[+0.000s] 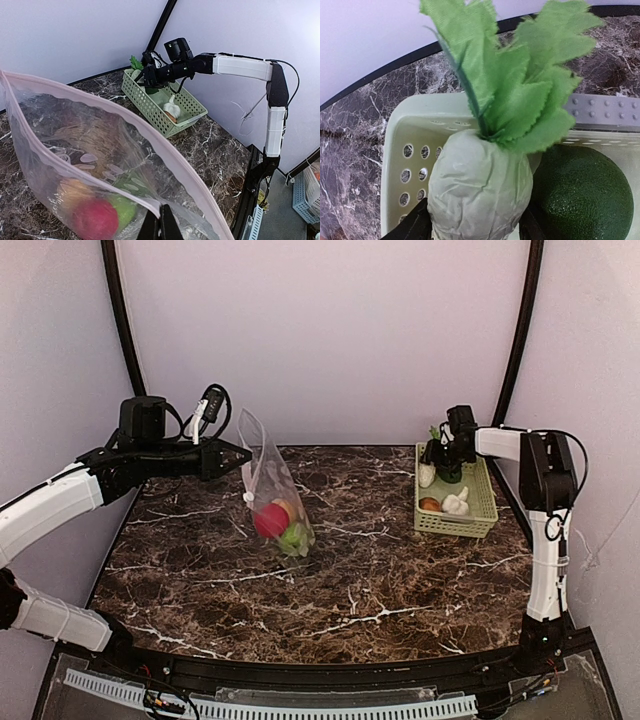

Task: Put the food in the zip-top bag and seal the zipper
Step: Pick up the fake vegetable from the bin, then place the fake vegetable in the zipper food storage bag, then pick up the fake fruit from the bin.

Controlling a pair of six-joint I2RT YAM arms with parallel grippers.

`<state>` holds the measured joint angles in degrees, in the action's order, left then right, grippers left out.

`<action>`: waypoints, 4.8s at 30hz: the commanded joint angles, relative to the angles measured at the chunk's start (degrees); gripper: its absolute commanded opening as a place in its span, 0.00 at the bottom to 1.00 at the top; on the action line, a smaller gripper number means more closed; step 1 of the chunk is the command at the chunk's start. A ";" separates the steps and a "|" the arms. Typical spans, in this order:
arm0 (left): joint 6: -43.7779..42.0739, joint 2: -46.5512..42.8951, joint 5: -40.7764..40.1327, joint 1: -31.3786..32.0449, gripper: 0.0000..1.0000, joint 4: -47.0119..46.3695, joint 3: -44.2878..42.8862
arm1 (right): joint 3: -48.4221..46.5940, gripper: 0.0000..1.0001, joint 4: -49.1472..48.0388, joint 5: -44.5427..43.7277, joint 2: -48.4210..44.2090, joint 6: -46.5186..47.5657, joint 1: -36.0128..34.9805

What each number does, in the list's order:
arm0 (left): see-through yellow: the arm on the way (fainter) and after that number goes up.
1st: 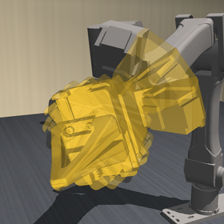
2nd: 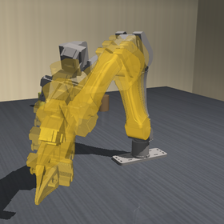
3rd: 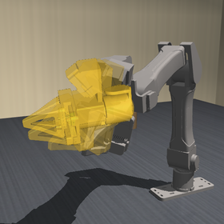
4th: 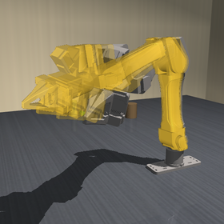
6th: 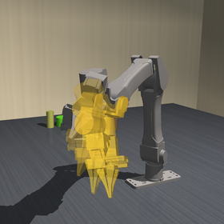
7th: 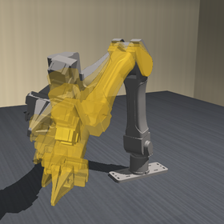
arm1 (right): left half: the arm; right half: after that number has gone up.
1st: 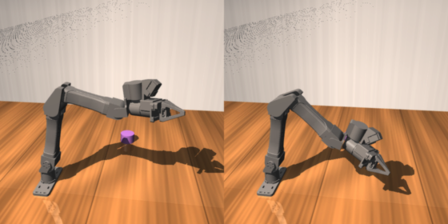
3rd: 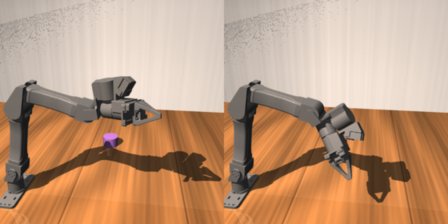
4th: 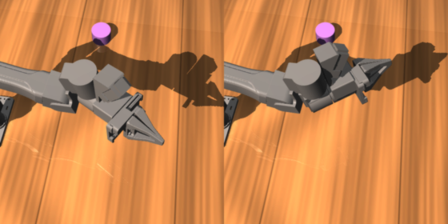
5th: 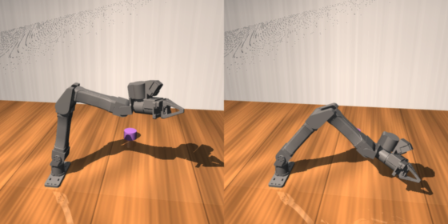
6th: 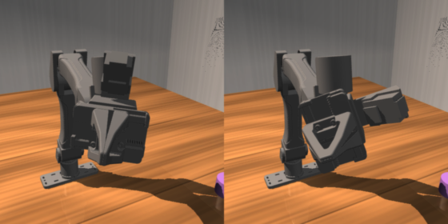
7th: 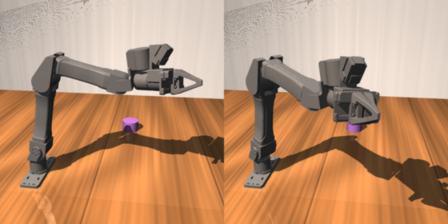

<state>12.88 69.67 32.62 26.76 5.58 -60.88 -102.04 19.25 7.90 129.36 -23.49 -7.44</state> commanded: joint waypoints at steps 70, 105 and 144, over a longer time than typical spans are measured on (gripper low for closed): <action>2.41 9.97 12.95 2.03 0.01 1.89 -11.80 | -11.82 0.39 -0.98 -9.34 -24.86 7.40 -48.81; 1.00 10.23 10.18 2.15 0.01 3.93 -12.07 | -12.58 0.67 6.42 -16.48 -21.78 8.35 -49.66; -3.22 6.50 4.38 1.41 0.01 5.15 -9.39 | 17.68 0.88 13.49 -14.70 -43.81 5.51 -25.86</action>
<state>10.92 78.74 36.99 28.38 10.96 -71.68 -86.76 32.86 -10.98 85.27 -16.73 -38.02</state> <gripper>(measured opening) 0.008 0.877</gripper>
